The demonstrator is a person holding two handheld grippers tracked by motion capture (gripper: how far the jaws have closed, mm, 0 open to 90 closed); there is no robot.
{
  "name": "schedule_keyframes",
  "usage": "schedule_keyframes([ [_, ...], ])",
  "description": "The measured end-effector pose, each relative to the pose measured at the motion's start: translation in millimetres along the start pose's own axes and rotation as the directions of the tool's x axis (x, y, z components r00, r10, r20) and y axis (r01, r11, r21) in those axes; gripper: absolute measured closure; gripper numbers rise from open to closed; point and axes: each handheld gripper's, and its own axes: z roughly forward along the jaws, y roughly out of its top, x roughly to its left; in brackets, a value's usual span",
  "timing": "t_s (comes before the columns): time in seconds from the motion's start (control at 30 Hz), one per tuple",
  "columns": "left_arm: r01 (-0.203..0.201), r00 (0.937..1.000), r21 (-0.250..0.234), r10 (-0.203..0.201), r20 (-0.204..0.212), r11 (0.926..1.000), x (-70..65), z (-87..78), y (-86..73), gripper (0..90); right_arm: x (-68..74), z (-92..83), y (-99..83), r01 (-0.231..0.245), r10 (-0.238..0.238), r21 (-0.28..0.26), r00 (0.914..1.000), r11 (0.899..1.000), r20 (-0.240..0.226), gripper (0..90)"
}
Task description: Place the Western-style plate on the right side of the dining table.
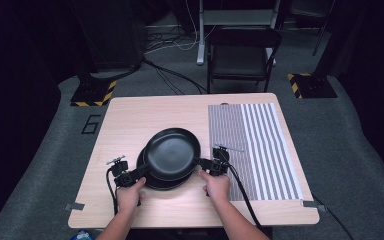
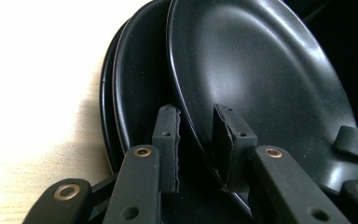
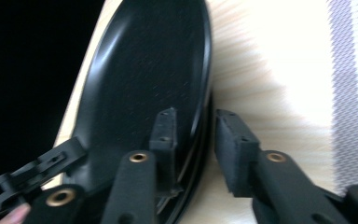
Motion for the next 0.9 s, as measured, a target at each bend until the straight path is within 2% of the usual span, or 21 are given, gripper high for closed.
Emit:
schedule_keyframes([
  [0.1, 0.002, 1.0000, 0.005, -0.002, 0.003, 1.0000, -0.6, 0.2, 0.2, 71.7, 4.7, 3.3, -2.2, 0.008, -0.008, 0.004, 0.9997, 1.000, 0.023, 73.7],
  [0.13, 0.000, 1.0000, 0.014, 0.000, 0.007, 0.9999, -1.7, 1.4, 0.6, 71.8, 5.6, 4.9, -3.3, 0.024, -0.024, -0.001, 0.9990, 1.000, 0.037, 74.5],
  [0.2, 0.007, 1.0000, 0.010, -0.007, -0.004, 0.9999, -4.4, 3.1, 0.2, 71.8, 5.6, 5.4, -4.3, 0.005, -0.005, -0.004, 0.9992, 1.000, 0.039, 75.1],
  [0.37, 0.016, 0.9999, 0.007, -0.016, 0.004, 0.9998, -3.5, 3.7, 0.2, 72.1, 7.0, 5.5, -5.9, 0.015, -0.014, -0.016, 0.9985, 1.000, 0.053, 75.3],
  [0.5, 0.020, 0.9997, -0.004, -0.020, 0.014, 0.9998, -3.0, 4.3, -0.9, 72.2, -0.4, 5.7, -8.5, 0.024, -0.024, -0.036, 0.9997, 0.999, 0.003, 75.8],
  [0.57, 0.019, 0.9997, -0.003, -0.019, 0.014, 0.9998, -2.9, 4.5, -0.7, 72.2, -1.3, 5.7, -8.7, 0.027, -0.027, -0.038, 0.9996, 0.999, -0.002, 75.9],
  [0.6, 0.018, 0.9997, -0.003, -0.018, 0.016, 0.9998, -2.7, 4.7, -0.5, 72.1, -4.8, 5.1, -9.4, 0.014, -0.016, -0.044, 0.9996, 0.999, -0.025, 76.4],
  [0.77, 0.018, 0.9996, 0.007, -0.018, 0.024, 0.9998, -2.0, 5.2, 0.6, 72.0, -4.9, 5.1, -9.1, 0.020, -0.021, -0.043, 0.9995, 0.999, -0.025, 76.5],
  [0.83, 0.048, 0.9983, 0.002, -0.048, 0.033, 0.9988, -1.2, 5.8, 0.8, 72.9, -4.9, 5.1, -9.1, 0.011, -0.012, -0.043, 0.9996, 0.999, -0.026, 76.7],
  [0.9, 0.054, 0.9978, 0.005, -0.055, 0.038, 0.9985, -0.1, 5.8, 0.4, 73.5, -4.6, 5.1, -9.4, 0.007, -0.008, -0.046, 0.9997, 0.999, -0.024, 76.8],
])
